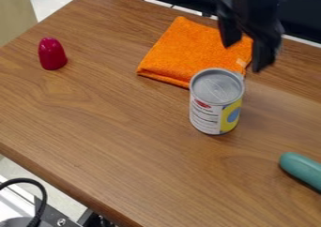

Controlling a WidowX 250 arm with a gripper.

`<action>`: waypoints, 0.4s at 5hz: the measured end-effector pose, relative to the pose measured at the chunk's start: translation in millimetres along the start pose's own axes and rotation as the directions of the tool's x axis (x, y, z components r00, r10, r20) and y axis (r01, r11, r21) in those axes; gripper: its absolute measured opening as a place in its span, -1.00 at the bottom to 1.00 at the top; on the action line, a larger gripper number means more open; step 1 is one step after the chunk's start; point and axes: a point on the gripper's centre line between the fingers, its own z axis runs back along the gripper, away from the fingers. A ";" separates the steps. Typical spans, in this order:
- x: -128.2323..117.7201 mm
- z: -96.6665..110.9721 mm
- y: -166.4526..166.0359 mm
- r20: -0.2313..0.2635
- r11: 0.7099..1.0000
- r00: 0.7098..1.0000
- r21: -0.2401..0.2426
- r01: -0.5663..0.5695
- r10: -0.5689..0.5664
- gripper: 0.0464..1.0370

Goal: Moved the can to the middle of the table

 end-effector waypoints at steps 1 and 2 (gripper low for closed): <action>-1.6 -7.8 -11.4 0.009 0.999 1.000 -0.022 0.026 -0.026 0.92; -7.9 -14.7 -13.6 0.003 0.999 0.999 -0.027 0.037 -0.036 0.92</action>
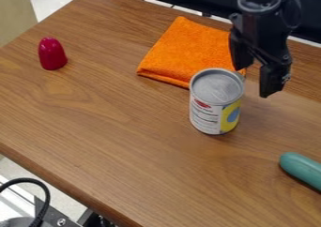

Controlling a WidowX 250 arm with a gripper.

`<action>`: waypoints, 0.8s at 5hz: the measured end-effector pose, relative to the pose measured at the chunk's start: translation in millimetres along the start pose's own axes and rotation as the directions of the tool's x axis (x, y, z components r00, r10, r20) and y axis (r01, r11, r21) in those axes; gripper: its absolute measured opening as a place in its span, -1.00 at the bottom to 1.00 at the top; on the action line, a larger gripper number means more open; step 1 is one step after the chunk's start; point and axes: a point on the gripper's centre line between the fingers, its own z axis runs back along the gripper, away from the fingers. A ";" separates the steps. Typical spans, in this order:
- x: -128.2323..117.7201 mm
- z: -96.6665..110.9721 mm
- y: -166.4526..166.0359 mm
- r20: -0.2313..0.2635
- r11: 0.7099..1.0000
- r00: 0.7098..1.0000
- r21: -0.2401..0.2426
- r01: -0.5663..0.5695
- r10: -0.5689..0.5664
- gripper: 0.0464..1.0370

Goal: Moved the can to the middle of the table

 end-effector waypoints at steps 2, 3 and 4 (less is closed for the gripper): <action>-23.5 -18.0 -4.2 -0.052 0.999 0.997 0.011 0.049 -0.049 0.92; -33.6 -19.5 -6.2 -0.066 0.997 0.995 0.013 0.071 -0.070 0.92; -47.9 -15.5 2.3 -0.078 0.996 0.993 0.011 0.093 -0.092 0.92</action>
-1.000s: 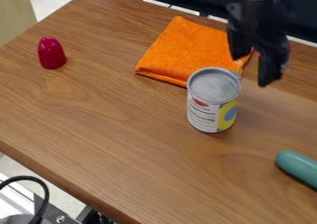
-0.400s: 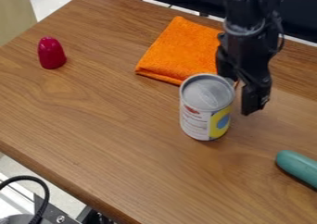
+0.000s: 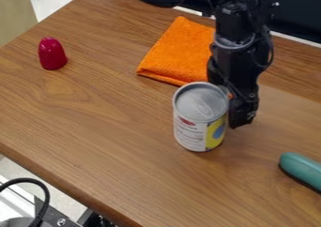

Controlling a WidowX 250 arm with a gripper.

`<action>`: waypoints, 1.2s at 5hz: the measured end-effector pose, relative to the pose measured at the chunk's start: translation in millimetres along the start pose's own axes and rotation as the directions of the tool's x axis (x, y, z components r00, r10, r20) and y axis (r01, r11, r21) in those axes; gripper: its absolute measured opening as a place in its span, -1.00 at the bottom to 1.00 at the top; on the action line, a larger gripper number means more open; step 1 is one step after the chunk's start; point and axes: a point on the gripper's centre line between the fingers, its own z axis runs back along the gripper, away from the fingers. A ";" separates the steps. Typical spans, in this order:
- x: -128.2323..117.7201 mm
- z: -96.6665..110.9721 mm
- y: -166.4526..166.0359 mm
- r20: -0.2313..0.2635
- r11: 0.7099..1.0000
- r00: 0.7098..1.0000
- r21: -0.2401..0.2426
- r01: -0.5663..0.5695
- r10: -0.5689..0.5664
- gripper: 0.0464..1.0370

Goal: Moved the can to the middle of the table

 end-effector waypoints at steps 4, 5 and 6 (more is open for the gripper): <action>-68.0 0.3 29.6 -0.048 0.999 0.999 0.036 0.019 -0.017 0.92; -85.6 2.7 40.2 -0.047 0.997 0.999 0.077 -0.007 0.010 0.92; -99.5 3.6 48.6 -0.054 0.996 0.998 0.087 -0.019 0.023 0.92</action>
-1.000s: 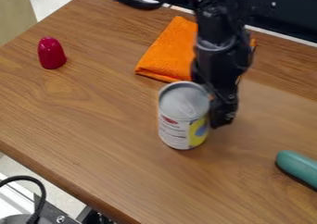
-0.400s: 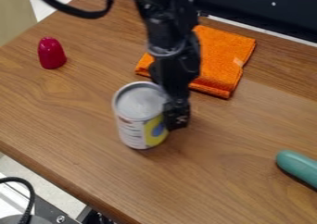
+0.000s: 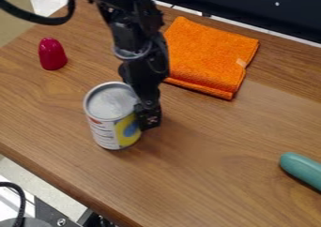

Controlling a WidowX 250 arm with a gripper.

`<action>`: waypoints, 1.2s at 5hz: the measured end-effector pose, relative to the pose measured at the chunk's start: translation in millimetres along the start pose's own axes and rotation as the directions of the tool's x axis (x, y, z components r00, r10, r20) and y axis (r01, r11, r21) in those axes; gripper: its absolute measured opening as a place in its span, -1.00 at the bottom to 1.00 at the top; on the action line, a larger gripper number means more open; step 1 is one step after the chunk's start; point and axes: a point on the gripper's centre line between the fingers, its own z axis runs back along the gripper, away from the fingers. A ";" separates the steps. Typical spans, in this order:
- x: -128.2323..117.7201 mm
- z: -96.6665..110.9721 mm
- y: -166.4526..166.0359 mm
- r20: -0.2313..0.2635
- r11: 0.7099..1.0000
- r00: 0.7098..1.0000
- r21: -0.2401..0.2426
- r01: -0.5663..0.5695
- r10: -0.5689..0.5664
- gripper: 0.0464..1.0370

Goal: Moved the can to the middle of the table

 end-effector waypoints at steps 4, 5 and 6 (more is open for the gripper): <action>1.7 16.1 6.1 0.035 0.995 0.994 0.012 -0.104 0.103 0.92; 23.3 27.0 7.5 0.075 0.986 0.984 0.029 -0.162 0.160 0.92; 37.4 32.0 6.8 0.087 0.974 0.972 0.031 -0.223 0.220 0.92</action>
